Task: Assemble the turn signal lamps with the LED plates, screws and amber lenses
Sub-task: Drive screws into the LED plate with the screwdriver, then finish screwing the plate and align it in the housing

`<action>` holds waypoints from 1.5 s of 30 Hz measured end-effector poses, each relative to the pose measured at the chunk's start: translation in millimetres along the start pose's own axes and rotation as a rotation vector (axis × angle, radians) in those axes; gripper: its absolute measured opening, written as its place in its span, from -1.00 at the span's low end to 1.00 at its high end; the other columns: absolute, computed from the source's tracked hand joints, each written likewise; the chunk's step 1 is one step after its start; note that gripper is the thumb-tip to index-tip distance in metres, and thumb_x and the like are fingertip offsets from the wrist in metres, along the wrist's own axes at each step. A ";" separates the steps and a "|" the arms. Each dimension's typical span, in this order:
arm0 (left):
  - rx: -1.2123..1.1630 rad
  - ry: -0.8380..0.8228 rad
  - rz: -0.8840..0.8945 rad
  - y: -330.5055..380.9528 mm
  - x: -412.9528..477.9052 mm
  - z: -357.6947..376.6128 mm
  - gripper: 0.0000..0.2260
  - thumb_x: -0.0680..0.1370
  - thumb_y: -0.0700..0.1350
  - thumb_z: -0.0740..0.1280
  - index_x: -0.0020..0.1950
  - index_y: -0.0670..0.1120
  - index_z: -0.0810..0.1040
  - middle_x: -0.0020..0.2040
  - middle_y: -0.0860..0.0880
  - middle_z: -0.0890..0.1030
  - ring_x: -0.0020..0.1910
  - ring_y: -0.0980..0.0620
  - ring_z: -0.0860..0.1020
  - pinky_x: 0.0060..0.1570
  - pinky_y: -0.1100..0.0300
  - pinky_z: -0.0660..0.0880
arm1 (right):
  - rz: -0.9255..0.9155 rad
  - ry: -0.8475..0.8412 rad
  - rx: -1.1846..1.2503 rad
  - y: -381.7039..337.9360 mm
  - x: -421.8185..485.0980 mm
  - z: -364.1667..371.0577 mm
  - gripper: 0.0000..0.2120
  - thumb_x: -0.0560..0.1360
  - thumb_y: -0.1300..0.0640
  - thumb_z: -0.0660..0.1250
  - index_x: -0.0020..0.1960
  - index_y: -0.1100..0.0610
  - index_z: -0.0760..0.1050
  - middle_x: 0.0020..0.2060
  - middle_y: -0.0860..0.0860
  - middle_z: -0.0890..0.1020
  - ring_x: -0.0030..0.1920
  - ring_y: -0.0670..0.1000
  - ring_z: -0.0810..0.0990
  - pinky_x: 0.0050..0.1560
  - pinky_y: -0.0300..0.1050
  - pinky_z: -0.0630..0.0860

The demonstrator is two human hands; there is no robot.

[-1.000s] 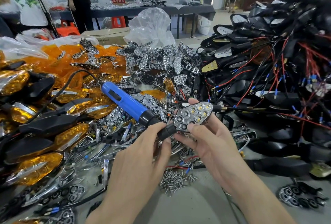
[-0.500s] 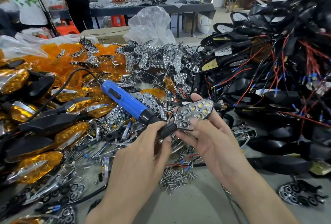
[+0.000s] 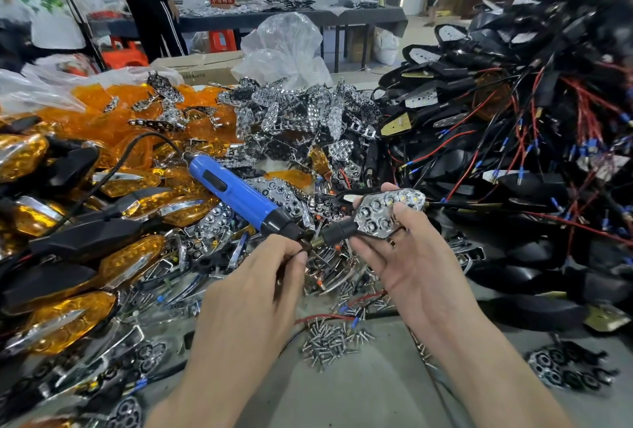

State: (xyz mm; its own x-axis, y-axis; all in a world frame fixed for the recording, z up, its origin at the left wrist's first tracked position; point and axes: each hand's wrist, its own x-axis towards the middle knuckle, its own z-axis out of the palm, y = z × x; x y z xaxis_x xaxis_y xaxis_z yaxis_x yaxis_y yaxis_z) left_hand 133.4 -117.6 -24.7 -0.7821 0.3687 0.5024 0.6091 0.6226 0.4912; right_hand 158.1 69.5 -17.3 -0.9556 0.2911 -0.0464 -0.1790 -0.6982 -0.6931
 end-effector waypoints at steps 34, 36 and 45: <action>-0.240 -0.169 -0.108 7.3 1.1 10.4 -0.71 0.58 0.28 0.10 0.26 0.60 0.17 0.08 0.38 0.54 -0.01 0.42 0.55 -0.05 0.33 0.49 | -0.171 -0.195 -0.672 29.9 -8.3 -1.5 -0.83 0.58 0.01 0.40 0.15 -0.18 0.60 0.04 -0.06 0.72 0.05 -0.09 0.68 -0.01 -0.09 0.65; -0.222 -0.195 -0.113 7.0 1.7 11.1 -0.68 0.59 0.24 0.12 0.24 0.62 0.14 0.02 0.39 0.53 -0.04 0.43 0.55 -0.12 0.42 0.43 | -0.207 -0.179 -0.702 33.2 -9.7 -1.0 -0.83 0.60 0.11 0.39 0.10 -0.15 0.63 -0.01 -0.05 0.71 0.02 -0.05 0.66 0.08 0.06 0.67; -0.290 -0.123 -0.145 3.0 2.5 13.3 -0.76 0.61 0.09 0.23 0.20 0.42 0.39 -0.13 0.26 0.63 -0.17 0.22 0.60 -0.18 0.07 0.55 | -0.231 -0.151 -0.656 32.8 -11.4 3.9 -0.68 0.56 0.27 0.42 -0.06 -0.19 0.67 -0.36 -0.20 0.66 -0.21 -0.12 0.70 -0.10 -0.14 0.68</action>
State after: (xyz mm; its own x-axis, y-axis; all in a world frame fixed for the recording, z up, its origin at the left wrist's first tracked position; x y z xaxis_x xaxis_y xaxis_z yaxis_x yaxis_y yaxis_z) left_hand 131.5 -105.6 -31.4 -0.8626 0.3822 0.3314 0.4885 0.4587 0.7423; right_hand 162.2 40.7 -36.7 -0.9408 0.2573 0.2208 -0.2480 -0.0779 -0.9656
